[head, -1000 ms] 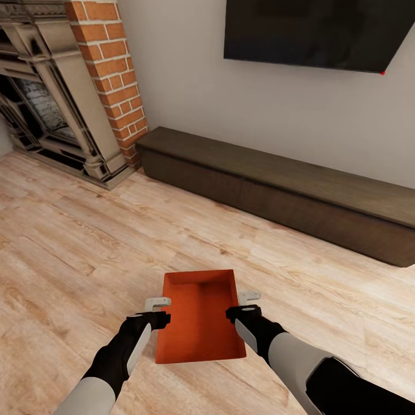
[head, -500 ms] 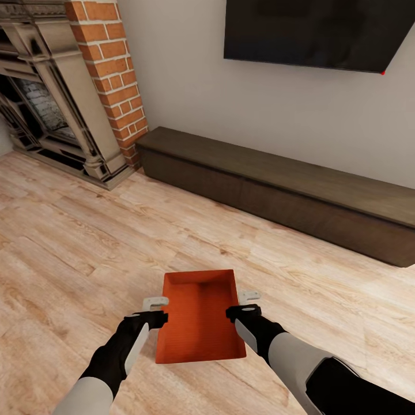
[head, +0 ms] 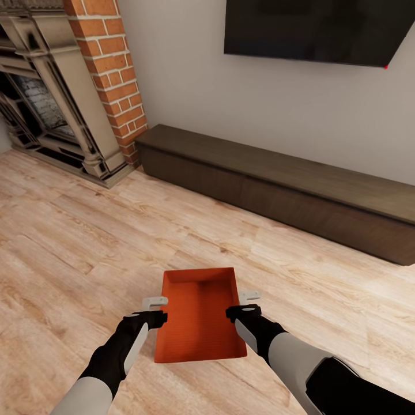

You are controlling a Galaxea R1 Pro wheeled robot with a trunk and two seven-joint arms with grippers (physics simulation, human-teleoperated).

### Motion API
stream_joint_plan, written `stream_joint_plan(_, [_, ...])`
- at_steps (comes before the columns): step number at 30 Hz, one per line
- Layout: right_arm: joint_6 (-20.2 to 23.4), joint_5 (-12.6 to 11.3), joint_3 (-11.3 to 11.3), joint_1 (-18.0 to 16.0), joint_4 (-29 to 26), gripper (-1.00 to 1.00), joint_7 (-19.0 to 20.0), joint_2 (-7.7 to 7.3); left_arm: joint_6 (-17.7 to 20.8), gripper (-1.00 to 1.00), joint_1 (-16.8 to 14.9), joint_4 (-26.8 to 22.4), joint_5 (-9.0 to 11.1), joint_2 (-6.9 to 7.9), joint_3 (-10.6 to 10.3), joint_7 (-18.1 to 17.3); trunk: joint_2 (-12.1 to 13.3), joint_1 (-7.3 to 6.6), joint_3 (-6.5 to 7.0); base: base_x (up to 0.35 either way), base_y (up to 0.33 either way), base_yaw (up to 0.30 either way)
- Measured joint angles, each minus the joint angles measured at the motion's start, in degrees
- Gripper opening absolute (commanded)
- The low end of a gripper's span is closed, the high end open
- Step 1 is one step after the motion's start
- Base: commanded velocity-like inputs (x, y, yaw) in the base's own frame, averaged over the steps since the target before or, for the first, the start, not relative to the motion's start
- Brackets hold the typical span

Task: Move the two storage containers from the living room to the garage. In the garage, place one container on the floor and stack the other container on top of it (either order is fine).

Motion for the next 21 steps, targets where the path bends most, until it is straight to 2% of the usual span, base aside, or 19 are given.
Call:
stream_joint_plan(6, [0.0, 0.0, 0.0, 0.0, 0.0, 1.00, 0.0, 0.00, 0.0, 1.00, 0.0, 0.0, 0.0, 0.00, 0.0, 0.0, -0.4, 0.23, -0.19, 0.000, 0.000, 0.000])
stream_joint_plan(21, [0.0, 0.0, 0.0, 0.0, 0.0, 1.00, 0.0, 0.00, 0.0, 1.00, 0.0, -0.1, 0.0, 0.18, 0.0, 0.0, -6.4, 3.52, -2.87, 0.000, 0.000, 0.000])
